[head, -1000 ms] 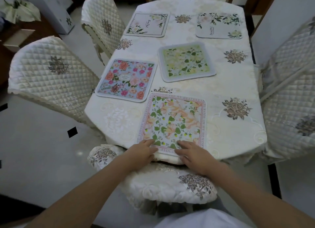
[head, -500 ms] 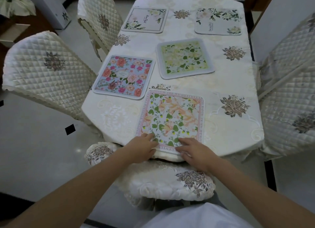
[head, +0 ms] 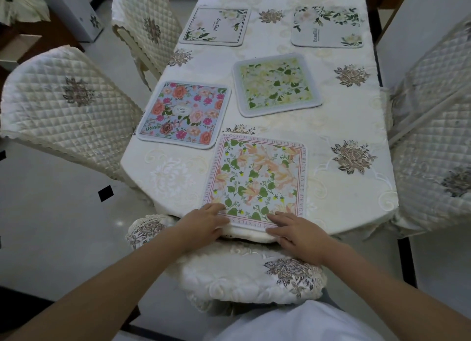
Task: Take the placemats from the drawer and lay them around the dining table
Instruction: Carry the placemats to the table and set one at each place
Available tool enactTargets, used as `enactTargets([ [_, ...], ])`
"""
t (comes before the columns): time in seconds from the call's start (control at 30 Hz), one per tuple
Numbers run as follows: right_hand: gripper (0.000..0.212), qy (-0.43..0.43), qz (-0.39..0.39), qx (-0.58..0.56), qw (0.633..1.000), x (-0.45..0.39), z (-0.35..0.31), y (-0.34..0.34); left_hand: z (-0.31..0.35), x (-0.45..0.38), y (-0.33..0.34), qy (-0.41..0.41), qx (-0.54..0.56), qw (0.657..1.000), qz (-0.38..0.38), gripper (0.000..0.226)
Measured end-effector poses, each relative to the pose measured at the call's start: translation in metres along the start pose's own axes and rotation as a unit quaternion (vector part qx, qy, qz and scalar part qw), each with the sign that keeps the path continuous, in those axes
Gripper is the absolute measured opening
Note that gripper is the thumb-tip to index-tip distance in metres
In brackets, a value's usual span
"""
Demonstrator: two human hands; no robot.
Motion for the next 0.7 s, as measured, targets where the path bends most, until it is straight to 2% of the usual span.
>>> enactTargets([
  [0.1, 0.054, 0.008, -0.003, -0.007, 1.000, 0.015, 0.016, 0.002, -0.015, 0.011, -0.004, -0.017, 0.000, 1.000, -0.004, 0.041],
  [0.13, 0.059, 0.013, 0.004, -0.010, 1.000, 0.020, 0.022, 0.000, -0.019, 0.014, -0.006, -0.021, 0.000, 1.000, -0.005, 0.050],
  [0.2, 0.055, 0.019, 0.011, -0.011, 1.000, 0.030, 0.031, -0.003, -0.027, 0.019, -0.009, -0.027, 0.002, 1.000, -0.002, 0.068],
  [0.43, 0.040, 0.039, 0.032, -0.026, 0.998, 0.029, 0.041, -0.011, -0.034, 0.005, -0.019, -0.032, -0.008, 0.998, 0.043, 0.066],
  [0.7, 0.048, 0.105, 0.080, -0.013, 0.991, -0.011, 0.090, -0.035, -0.047, -0.048, -0.044, -0.089, -0.003, 0.995, 0.036, 0.051],
])
Point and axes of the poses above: each hand's wrist, its own x-axis away from the middle knuckle, its own y-axis out of the palm, z = x × y, the point moved 10 cm from there along -x, towards the middle knuckle, and after that the axes turned 7 degrees about x, right-handed, at the moved point
